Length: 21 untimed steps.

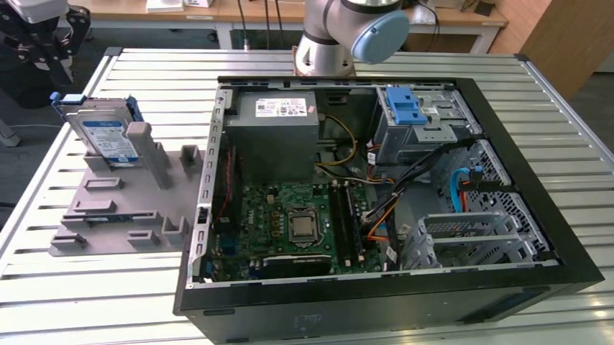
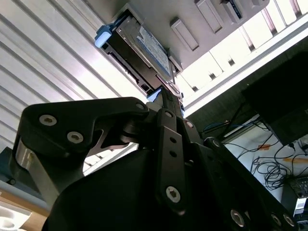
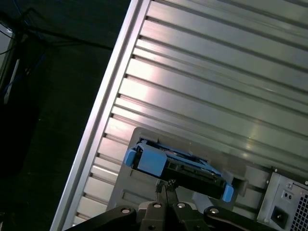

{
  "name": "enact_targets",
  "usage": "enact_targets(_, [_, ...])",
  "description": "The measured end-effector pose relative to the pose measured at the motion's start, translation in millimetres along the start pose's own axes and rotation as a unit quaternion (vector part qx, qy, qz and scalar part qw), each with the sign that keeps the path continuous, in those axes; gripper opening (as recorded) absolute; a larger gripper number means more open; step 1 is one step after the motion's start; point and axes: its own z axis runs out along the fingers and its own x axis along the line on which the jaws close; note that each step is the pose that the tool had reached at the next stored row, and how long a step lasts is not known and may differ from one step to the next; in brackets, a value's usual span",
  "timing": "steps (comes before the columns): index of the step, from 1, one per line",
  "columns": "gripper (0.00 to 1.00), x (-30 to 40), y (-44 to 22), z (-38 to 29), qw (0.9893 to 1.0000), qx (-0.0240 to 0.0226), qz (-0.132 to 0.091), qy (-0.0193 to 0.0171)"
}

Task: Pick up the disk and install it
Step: 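Pick up the disk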

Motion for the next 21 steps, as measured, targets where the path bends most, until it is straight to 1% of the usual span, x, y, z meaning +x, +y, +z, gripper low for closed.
enact_targets(11, [0.11,0.0,0.0,0.0,0.9998,0.0006,-0.02,0.0008])
enact_targets(21, [0.11,0.0,0.0,0.0,0.9991,0.0012,-0.042,0.0017])
